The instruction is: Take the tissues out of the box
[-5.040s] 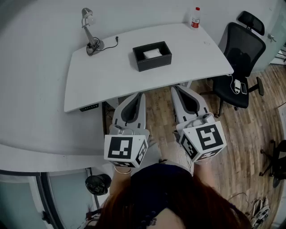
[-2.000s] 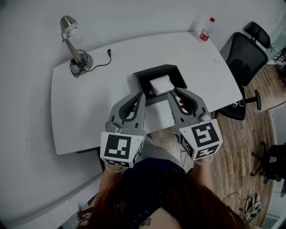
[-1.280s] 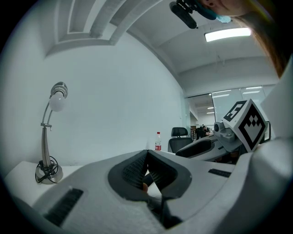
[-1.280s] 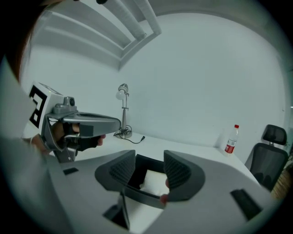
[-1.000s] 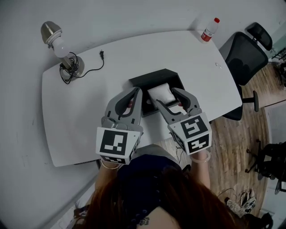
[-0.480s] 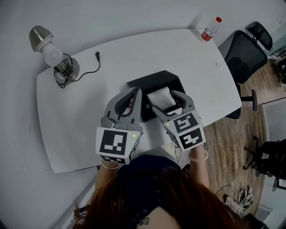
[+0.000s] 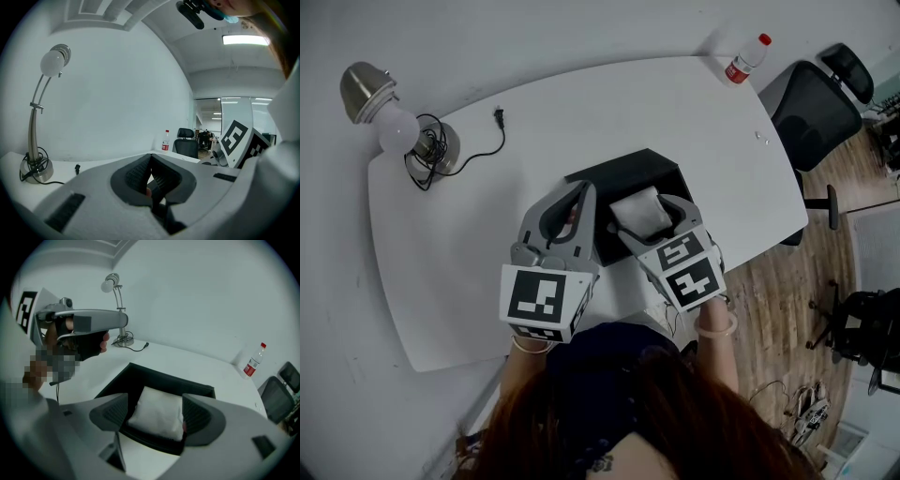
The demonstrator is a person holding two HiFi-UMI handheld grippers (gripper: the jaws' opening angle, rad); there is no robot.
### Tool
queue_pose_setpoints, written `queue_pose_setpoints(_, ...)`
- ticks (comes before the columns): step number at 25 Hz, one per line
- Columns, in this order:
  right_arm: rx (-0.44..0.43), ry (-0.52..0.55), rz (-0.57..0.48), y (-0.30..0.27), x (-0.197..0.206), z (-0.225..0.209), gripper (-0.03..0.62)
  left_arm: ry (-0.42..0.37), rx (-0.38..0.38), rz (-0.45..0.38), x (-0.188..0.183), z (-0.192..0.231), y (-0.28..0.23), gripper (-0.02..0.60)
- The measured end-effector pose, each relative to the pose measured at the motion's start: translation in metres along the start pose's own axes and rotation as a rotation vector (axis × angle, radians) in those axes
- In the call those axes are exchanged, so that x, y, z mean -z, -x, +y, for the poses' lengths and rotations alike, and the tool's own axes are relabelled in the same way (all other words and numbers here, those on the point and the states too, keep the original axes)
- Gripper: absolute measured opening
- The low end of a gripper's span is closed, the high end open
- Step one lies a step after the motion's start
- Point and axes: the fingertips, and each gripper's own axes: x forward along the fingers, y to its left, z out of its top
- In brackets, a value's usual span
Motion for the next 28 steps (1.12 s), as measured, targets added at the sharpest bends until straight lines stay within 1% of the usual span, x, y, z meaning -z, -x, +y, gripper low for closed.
queue_pose_setpoints(8, 0.007, -0.006, 0.102, -0.012, 0.01, -0.001, 0.333, 0.028, 0.007, 0.01, 0.008, 0.012, -0.008, 0.021)
queue_pose_setpoints(14, 0.0, -0.015, 0.212, -0.018, 0.018, -0.001, 0.334, 0.045, 0.036, 0.008, 0.01, 0.013, -0.015, 0.021)
queue_pose_setpoints(18, 0.022, -0.021, 0.275, -0.023, 0.023, -0.004, 0.336, 0.06, 0.047, 0.005, 0.012, 0.017, -0.017, 0.021)
queue_pose_setpoints(28, 0.05, -0.031, 0.35, -0.029, 0.029, -0.008, 0.334, 0.087, 0.054, 0.016, 0.019, 0.023, -0.022, 0.021)
